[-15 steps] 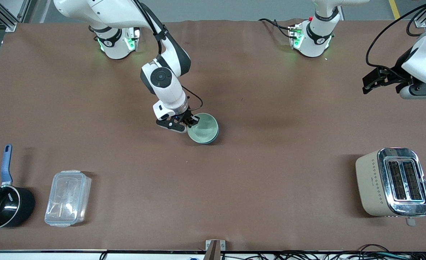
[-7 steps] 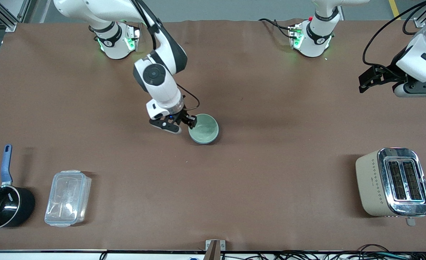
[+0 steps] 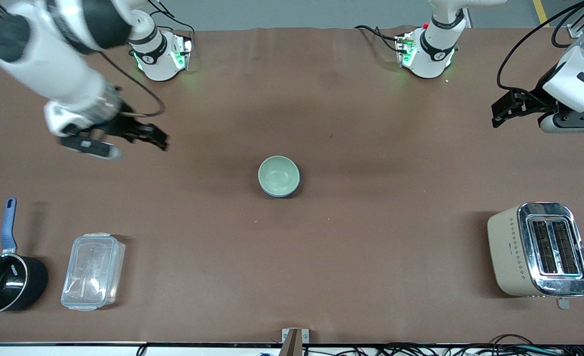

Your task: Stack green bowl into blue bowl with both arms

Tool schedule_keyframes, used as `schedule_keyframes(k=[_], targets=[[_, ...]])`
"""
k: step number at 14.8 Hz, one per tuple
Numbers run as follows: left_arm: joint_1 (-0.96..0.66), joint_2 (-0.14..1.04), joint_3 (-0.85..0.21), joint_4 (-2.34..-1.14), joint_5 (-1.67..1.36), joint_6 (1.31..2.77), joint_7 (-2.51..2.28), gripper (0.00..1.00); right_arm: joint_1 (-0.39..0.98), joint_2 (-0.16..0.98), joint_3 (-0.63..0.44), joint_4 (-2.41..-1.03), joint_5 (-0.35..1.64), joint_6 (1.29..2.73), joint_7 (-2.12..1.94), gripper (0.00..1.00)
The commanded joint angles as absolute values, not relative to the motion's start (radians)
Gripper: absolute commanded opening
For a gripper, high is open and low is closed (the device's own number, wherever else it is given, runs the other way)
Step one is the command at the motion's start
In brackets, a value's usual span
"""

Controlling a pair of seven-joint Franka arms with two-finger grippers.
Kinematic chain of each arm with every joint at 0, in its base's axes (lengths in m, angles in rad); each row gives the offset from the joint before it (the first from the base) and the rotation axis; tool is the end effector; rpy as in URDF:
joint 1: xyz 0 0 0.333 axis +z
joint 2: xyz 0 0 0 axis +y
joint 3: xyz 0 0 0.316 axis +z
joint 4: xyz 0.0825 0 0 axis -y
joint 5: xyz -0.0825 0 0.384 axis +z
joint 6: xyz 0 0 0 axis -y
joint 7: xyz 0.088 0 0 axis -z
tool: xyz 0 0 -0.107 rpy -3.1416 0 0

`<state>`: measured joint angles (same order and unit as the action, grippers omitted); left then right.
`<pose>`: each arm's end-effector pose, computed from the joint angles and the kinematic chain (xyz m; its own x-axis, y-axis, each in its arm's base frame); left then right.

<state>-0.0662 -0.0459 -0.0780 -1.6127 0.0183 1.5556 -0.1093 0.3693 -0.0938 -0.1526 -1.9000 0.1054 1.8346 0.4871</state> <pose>0.5330 -0.0764 0.6285 0.9994 -0.0345 -0.0089 -0.0347 -0.9991 -0.0230 0.5227 0.1211 0.5415 0.9565 -0.2898 -0.0319 -0.2916 -0.9496 -0.1148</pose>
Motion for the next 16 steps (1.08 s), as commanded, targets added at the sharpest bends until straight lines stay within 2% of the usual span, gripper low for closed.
schedule_keyframes(k=[1, 5, 10, 13, 16], targets=[[-0.064, -0.067, -0.078, -1.629, 0.006, 1.568, -0.094, 1.0, 0.244, -0.138, -0.132, -1.919, 0.089, 1.829, 0.401, 1.0], [-0.064, -0.064, -0.078, -1.612, 0.011, 1.56, -0.092, 1.0, 0.053, -0.097, -0.13, -1.738, 0.075, 1.74, 0.14, 1.0], [-0.063, -0.057, -0.078, -1.589, 0.012, 1.559, -0.092, 1.0, -0.09, -0.042, -0.13, -1.631, 0.017, 1.746, -0.118, 1.0], [-0.064, -0.057, -0.077, -1.589, 0.012, 1.559, -0.092, 1.0, -0.088, 0.017, -0.129, -1.496, -0.017, 1.695, -0.158, 1.0], [-0.063, -0.057, -0.077, -1.589, 0.012, 1.559, -0.091, 1.0, -0.036, 0.043, -0.123, -1.419, -0.058, 1.576, -0.147, 1.0]])
